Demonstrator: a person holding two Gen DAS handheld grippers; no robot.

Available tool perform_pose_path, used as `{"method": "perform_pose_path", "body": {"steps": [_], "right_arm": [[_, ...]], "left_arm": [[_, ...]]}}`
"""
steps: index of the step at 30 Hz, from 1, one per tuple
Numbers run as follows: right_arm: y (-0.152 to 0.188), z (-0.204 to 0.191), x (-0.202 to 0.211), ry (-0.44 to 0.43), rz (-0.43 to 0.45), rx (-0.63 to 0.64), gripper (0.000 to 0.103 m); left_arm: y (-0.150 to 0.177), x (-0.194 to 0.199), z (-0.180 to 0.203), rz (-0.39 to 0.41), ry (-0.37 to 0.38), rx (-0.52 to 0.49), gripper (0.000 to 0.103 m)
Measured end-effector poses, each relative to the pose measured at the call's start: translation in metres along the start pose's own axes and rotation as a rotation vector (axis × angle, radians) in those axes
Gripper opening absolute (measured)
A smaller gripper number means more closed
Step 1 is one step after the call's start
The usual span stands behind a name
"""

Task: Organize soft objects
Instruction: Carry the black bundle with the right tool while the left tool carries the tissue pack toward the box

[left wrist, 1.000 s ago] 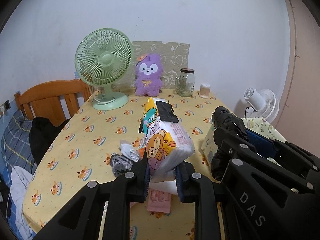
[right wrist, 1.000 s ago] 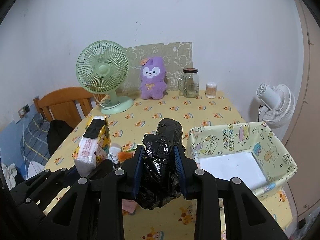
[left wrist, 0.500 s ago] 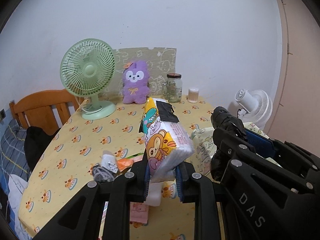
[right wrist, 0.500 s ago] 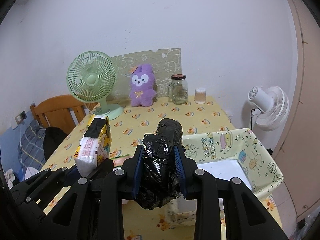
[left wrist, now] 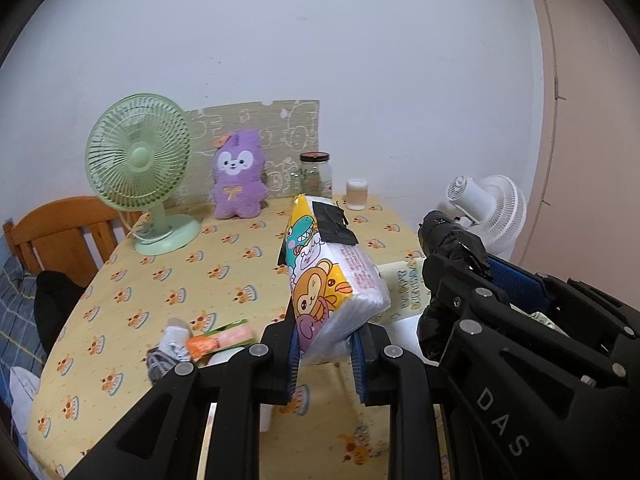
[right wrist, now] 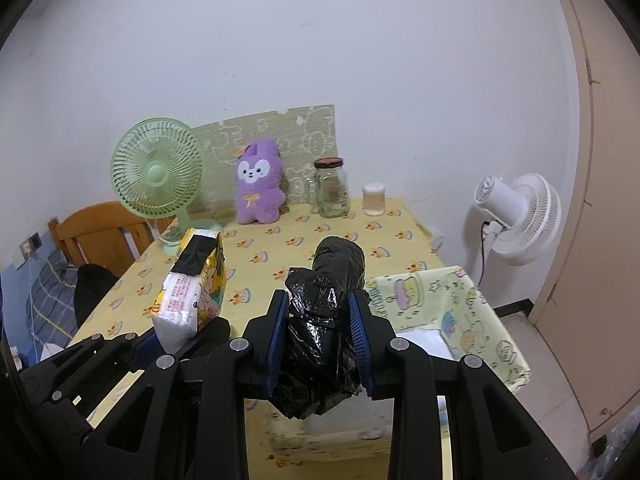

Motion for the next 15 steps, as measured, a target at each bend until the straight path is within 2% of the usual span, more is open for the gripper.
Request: {"method": "perform_pose_path", "body": {"steps": [15], "right_arm": [[-0.003,0.048,-0.004,0.071,0.008,-0.031,0.034]], "left_arm": [[-0.007,-0.023,0.044,-0.015,0.073,-0.045,0.020]]}}
Point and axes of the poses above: each gripper's, at about its wrist camera, not at the fingertips, and x roughly against the way its jaws point, z to its right, y to its underside, the point moved 9 cm from there along -x, roughly the way its jaws point, and after that the axes turned 2 degrees about -z, right-handed, at the moved point
